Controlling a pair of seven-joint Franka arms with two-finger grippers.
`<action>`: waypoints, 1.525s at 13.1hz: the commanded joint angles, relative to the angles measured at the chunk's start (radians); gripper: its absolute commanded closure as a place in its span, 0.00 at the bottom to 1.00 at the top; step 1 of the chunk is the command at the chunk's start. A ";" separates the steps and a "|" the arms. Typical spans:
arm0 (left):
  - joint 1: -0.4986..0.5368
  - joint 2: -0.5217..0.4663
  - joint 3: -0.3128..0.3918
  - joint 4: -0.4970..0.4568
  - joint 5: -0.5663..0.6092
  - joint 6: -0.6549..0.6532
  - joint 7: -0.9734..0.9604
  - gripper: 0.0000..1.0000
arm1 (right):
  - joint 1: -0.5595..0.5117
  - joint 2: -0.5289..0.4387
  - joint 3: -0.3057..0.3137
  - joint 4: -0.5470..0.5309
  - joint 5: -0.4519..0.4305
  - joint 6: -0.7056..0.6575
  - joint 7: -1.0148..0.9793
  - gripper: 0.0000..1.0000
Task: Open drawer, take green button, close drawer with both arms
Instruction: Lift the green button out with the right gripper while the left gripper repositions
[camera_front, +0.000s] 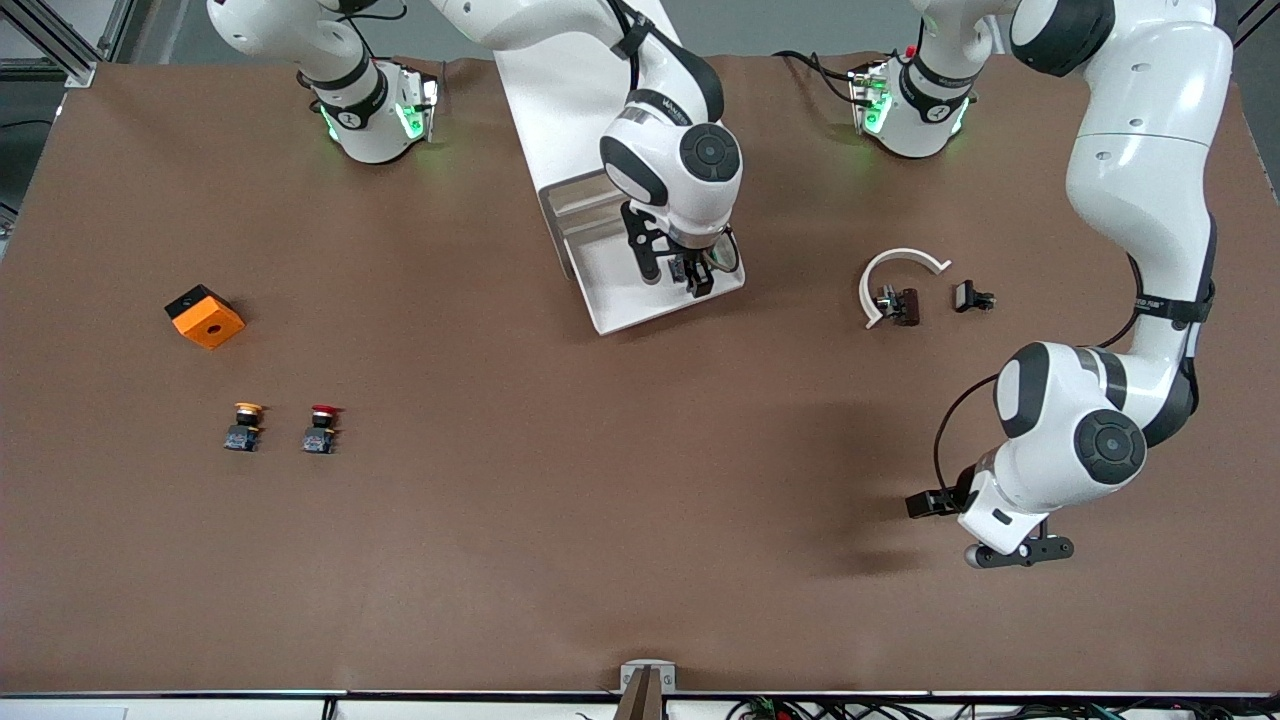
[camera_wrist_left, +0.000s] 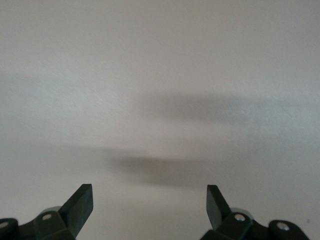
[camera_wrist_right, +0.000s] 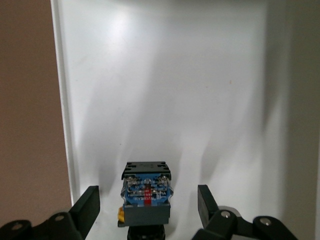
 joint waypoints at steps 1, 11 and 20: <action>0.006 -0.065 0.007 -0.037 0.026 -0.005 0.012 0.00 | 0.012 0.017 -0.011 0.025 0.014 -0.006 -0.018 0.19; -0.007 -0.203 -0.045 -0.264 0.026 0.018 -0.098 0.00 | -0.001 0.006 -0.012 0.036 0.006 -0.006 -0.122 1.00; -0.190 -0.275 -0.092 -0.370 0.026 0.018 -0.419 0.00 | -0.161 -0.069 -0.018 0.173 -0.017 -0.130 -0.483 1.00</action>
